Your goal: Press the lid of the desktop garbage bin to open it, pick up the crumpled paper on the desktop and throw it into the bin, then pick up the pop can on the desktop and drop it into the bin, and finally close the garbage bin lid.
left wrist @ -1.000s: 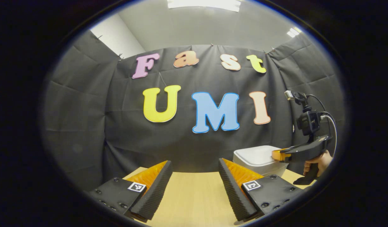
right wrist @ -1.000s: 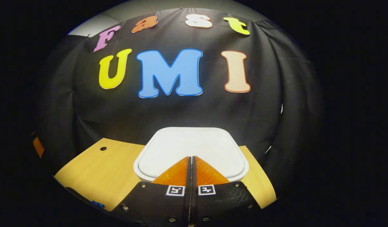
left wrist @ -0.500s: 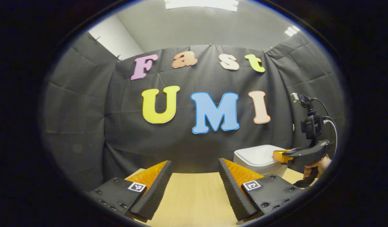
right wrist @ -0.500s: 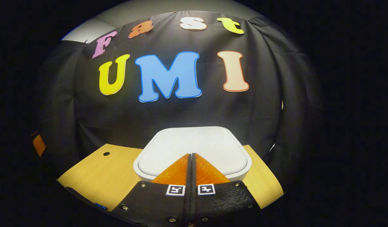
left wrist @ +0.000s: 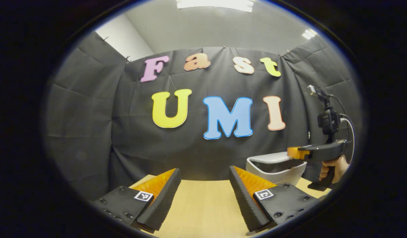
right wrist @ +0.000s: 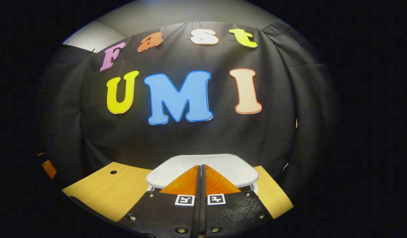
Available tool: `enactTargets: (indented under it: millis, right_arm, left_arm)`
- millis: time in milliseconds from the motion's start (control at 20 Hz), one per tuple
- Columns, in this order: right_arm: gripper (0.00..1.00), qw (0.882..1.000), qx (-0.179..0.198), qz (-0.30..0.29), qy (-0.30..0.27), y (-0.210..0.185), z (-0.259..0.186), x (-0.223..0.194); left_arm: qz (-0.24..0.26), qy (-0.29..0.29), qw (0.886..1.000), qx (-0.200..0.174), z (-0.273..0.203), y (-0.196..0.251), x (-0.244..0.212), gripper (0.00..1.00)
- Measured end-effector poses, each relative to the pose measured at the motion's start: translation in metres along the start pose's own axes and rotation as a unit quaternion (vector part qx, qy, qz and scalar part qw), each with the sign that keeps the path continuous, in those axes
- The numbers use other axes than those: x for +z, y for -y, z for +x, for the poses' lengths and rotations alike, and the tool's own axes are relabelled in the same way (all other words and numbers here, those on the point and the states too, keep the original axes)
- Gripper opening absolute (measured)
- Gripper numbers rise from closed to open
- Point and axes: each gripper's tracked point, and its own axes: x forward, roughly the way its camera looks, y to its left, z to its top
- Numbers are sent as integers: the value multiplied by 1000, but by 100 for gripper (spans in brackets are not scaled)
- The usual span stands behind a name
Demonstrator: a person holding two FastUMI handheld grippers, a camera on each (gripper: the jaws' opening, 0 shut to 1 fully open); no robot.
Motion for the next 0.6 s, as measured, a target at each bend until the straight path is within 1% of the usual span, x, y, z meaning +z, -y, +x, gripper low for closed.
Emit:
enactTargets:
  millis: [100,300,600]
  right_arm:
    - [0,1000,1,-13,23,-3,-1,20]
    - [0,998,1,-14,53,-7,-5,49]
    - [0,998,9,-12,64,-18,-28,56]
  left_arm:
    - [-3,-2,1000,3,-1,-2,-1,95]
    - [-12,-5,1000,4,-1,-6,-3,96]
    - [-15,-8,1000,8,-1,-15,-7,95]
